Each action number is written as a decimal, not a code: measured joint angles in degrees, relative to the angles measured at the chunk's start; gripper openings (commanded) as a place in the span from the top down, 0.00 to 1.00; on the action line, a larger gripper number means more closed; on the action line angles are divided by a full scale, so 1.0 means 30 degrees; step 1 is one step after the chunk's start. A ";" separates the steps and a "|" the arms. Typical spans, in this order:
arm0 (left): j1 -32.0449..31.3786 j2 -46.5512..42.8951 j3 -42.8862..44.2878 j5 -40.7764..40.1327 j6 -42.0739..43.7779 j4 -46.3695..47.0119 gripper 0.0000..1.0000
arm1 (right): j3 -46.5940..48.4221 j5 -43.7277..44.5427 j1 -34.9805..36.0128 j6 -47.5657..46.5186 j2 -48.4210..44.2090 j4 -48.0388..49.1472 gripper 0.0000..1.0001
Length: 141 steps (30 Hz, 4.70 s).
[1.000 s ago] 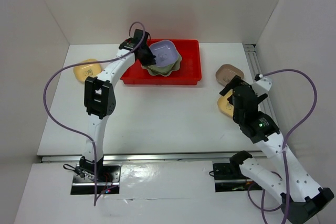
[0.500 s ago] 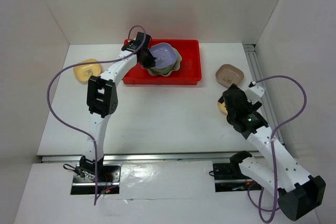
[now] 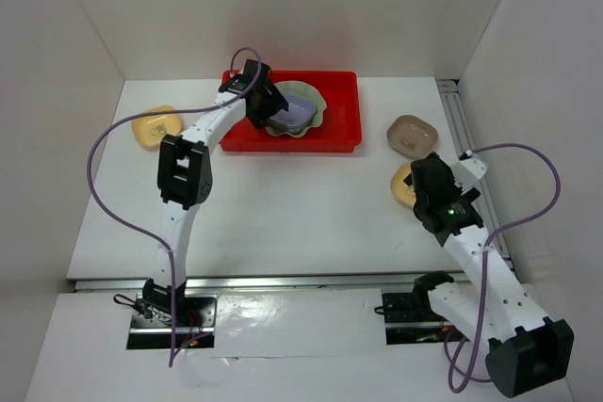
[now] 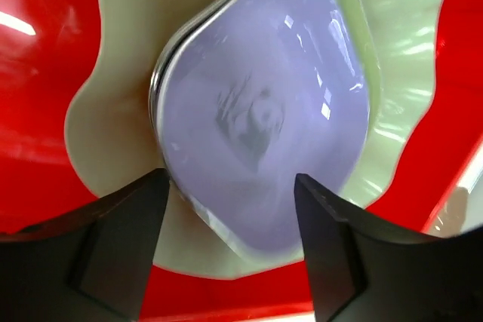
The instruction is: Place the plates into the plastic bin on the countertop
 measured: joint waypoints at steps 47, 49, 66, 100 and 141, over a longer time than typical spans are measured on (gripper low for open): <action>0.0962 -2.0276 -1.2750 0.0168 0.5056 -0.0831 0.01 | -0.1537 -0.6572 -0.7461 -0.3162 0.9420 0.7402 1.00; 0.1202 -2.0276 -1.2808 0.0138 0.5064 -0.1064 0.01 | -0.1545 -0.7227 -0.6827 -0.3264 0.8684 0.6696 1.00; 0.2776 -2.1631 -1.3784 -0.0044 0.6113 -0.2106 0.01 | 0.8349 -1.1584 -0.1552 -0.2499 0.9581 0.7264 1.00; 0.7206 -2.0349 -1.6786 0.2477 0.7410 -0.2346 0.01 | 2.6279 -0.5479 0.5151 0.3330 2.9696 0.3687 0.52; 1.0375 -0.2055 -0.5508 -0.2652 0.7774 -0.0743 0.01 | 0.3293 -1.2648 0.7490 -0.6586 1.0353 1.0921 0.00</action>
